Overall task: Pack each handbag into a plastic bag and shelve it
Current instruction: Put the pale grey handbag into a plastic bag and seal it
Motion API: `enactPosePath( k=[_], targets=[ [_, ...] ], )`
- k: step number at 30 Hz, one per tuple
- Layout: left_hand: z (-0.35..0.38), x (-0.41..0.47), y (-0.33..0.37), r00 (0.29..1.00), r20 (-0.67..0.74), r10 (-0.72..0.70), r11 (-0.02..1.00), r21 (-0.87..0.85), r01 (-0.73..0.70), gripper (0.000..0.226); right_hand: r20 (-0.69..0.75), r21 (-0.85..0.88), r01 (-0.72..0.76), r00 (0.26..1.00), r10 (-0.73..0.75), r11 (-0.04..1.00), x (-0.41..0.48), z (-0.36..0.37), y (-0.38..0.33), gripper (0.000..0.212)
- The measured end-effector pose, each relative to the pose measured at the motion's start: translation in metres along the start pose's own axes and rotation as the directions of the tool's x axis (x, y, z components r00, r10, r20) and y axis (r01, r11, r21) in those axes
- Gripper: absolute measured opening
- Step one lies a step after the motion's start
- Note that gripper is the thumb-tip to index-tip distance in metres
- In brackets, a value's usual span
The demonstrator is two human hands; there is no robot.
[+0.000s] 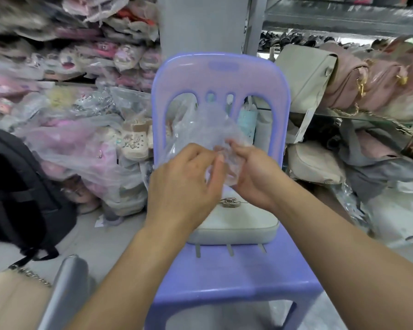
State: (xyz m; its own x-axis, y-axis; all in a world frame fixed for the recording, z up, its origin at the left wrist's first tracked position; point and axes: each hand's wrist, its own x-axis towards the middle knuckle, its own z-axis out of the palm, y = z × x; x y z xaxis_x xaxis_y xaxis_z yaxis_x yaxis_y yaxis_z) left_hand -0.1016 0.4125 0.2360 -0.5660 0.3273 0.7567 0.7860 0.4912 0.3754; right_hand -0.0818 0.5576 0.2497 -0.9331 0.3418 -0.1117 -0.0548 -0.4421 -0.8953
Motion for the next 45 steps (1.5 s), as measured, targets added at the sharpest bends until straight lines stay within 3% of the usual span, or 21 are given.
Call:
enactPosePath(
  k=[4,6,8,11,14,16,17,18,19,20,21,23,26,29,32,36,41,45],
  targets=[
    [0.000,-0.005,-0.018,0.983,-0.157,-0.100,0.976,0.176,0.127,0.014,-0.055,-0.076,-0.094,0.994,0.090,0.993,0.008,-0.009,0.022,0.029],
    [-0.001,-0.007,-0.026,0.982,-0.069,-0.175,0.961,0.204,0.186,0.019,-0.066,-0.126,-0.118,0.992,0.111,0.985,0.009,-0.011,0.027,0.025],
    [-0.003,-0.008,-0.035,0.949,0.080,-0.305,0.951,0.071,0.300,0.031,-0.099,-0.146,-0.140,0.987,0.127,0.979,0.011,-0.010,0.029,0.024],
    [-0.007,-0.010,-0.038,0.939,0.184,-0.289,0.949,-0.075,0.307,0.037,-0.110,-0.089,-0.198,0.976,0.188,0.976,0.014,-0.007,0.033,0.029],
    [-0.022,-0.001,-0.038,0.969,-0.088,-0.229,0.973,-0.013,0.229,0.041,-0.034,0.108,-0.151,0.987,0.156,0.983,0.014,-0.005,0.032,0.035],
    [-0.038,0.010,-0.037,0.953,-0.241,-0.185,0.975,0.073,0.208,0.045,-0.078,0.233,-0.063,0.993,0.083,0.971,0.018,-0.008,0.034,0.041],
    [-0.044,0.015,-0.037,0.947,-0.279,-0.157,0.974,0.115,0.195,0.047,-0.136,0.115,-0.009,0.990,0.024,0.993,0.020,-0.013,0.037,0.039],
    [-0.048,0.018,-0.036,0.947,-0.300,-0.114,0.974,0.153,0.166,0.049,-0.181,-0.189,0.033,0.981,-0.068,0.981,0.020,-0.018,0.040,0.035],
    [-0.050,0.020,-0.035,0.949,-0.309,-0.062,0.974,0.187,0.124,0.050,-0.167,-0.554,0.046,0.972,-0.165,0.831,0.020,-0.024,0.043,0.030],
    [-0.048,0.021,-0.034,0.952,-0.306,-0.008,0.973,0.215,0.077,0.049,-0.079,-0.813,0.054,0.976,-0.201,0.580,0.020,-0.030,0.048,0.030],
    [-0.044,0.019,-0.035,0.958,-0.283,0.037,0.971,0.236,0.032,0.048,-0.009,-0.933,0.043,0.990,-0.142,0.356,0.022,-0.037,0.052,0.038],
    [-0.032,0.013,-0.038,0.978,-0.195,0.072,0.966,0.257,-0.020,0.045,-0.003,-0.997,-0.005,1.000,0.020,0.075,0.024,-0.044,0.057,0.060],
    [-0.014,-0.005,-0.043,1.000,0.016,-0.016,0.961,0.277,0.011,0.053,-0.019,-0.983,-0.006,0.997,0.070,-0.185,0.030,-0.044,0.066,0.078],
    [0.001,-0.024,-0.043,0.942,0.288,-0.169,0.920,0.389,0.046,0.065,-0.042,-0.957,-0.024,0.998,0.055,-0.289,0.033,-0.041,0.065,0.092],
    [0.013,-0.040,-0.046,0.862,0.417,-0.289,0.881,0.467,0.069,0.068,-0.073,-0.951,-0.042,0.993,0.092,-0.307,0.035,-0.042,0.059,0.104],
    [0.022,-0.048,-0.050,0.798,0.436,-0.417,0.855,0.486,0.181,0.066,-0.150,-0.969,-0.103,0.967,0.207,-0.223,0.038,-0.047,0.052,0.123],
    [0.027,-0.051,-0.051,0.742,0.451,-0.496,0.848,0.434,0.303,0.070,-0.119,-0.986,-0.086,0.964,0.237,-0.144,0.038,-0.050,0.040,0.099],
    [0.025,-0.050,-0.052,0.760,0.401,-0.512,0.827,0.469,0.309,0.080,-0.134,-0.989,-0.144,0.966,0.221,0.028,0.041,-0.060,0.040,0.067]
  ],
)
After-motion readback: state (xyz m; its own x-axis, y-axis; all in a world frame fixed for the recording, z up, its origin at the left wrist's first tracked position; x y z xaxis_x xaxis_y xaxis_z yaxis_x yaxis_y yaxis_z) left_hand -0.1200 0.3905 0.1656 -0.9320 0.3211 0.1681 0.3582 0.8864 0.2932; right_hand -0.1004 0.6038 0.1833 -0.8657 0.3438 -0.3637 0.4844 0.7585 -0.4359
